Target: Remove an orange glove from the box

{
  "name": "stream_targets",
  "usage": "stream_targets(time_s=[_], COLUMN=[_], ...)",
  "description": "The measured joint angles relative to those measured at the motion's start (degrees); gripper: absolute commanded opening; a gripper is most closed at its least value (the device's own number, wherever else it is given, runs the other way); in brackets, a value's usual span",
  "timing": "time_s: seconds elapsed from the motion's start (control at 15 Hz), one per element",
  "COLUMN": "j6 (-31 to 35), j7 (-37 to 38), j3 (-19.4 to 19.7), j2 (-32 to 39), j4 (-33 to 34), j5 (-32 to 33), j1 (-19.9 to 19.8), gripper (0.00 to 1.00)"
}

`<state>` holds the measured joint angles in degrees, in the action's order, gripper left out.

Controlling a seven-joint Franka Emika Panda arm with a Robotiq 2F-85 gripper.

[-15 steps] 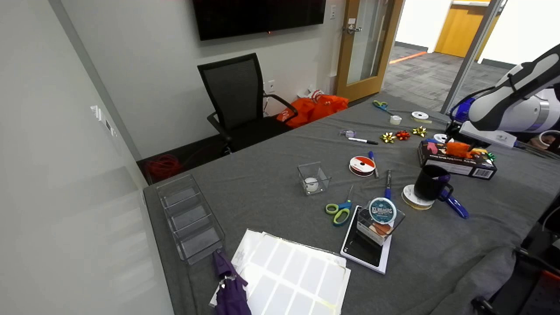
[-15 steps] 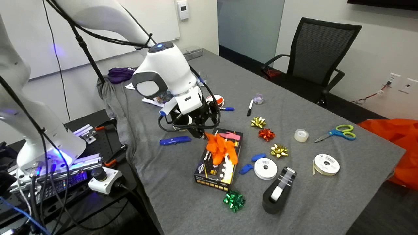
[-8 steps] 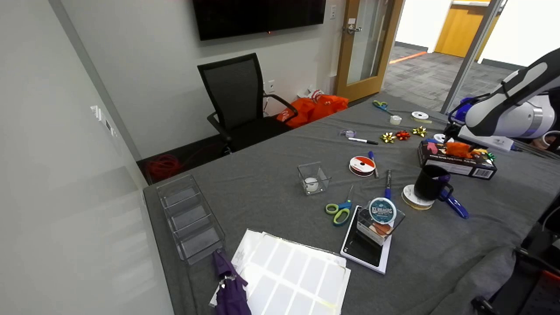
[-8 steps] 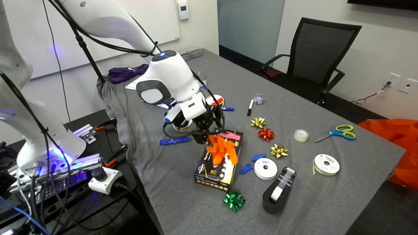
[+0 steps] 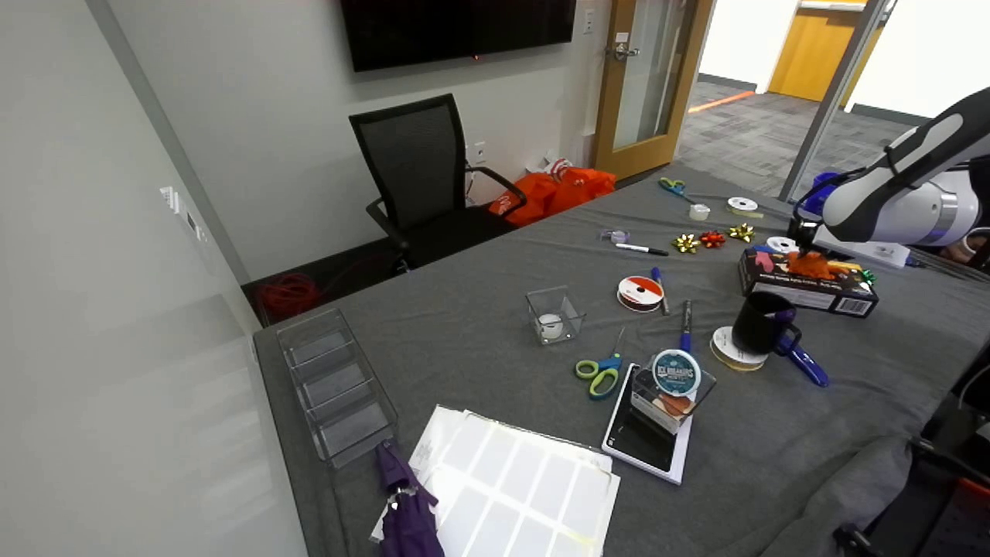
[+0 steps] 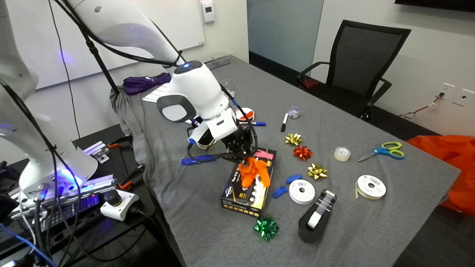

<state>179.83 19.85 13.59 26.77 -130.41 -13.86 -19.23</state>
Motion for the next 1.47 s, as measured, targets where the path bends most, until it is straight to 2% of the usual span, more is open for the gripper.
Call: stream_targets(time_s=[0.07,0.33,0.67,0.87,1.07,1.27,1.47], j6=[0.0,0.0,-1.7,-9.0,-20.4,-31.2,-38.1], j7=[-0.3,-1.9,-4.2,-5.1,-4.9,-4.6,-4.5], j3=[0.1,0.9,4.2,7.3,10.1,10.0,9.3], j2=[0.0,0.0,-1.5,-6.2,-14.3,-22.6,-28.4], j4=[0.0,0.0,-0.3,-1.2,-2.1,-2.5,-2.6], j5=[0.0,0.0,0.9,3.7,8.3,11.2,11.9], j1=[0.0,0.1,1.6,3.5,5.4,5.5,5.3], gripper=[0.0,0.01,0.01,0.01,0.01,0.01,0.01])
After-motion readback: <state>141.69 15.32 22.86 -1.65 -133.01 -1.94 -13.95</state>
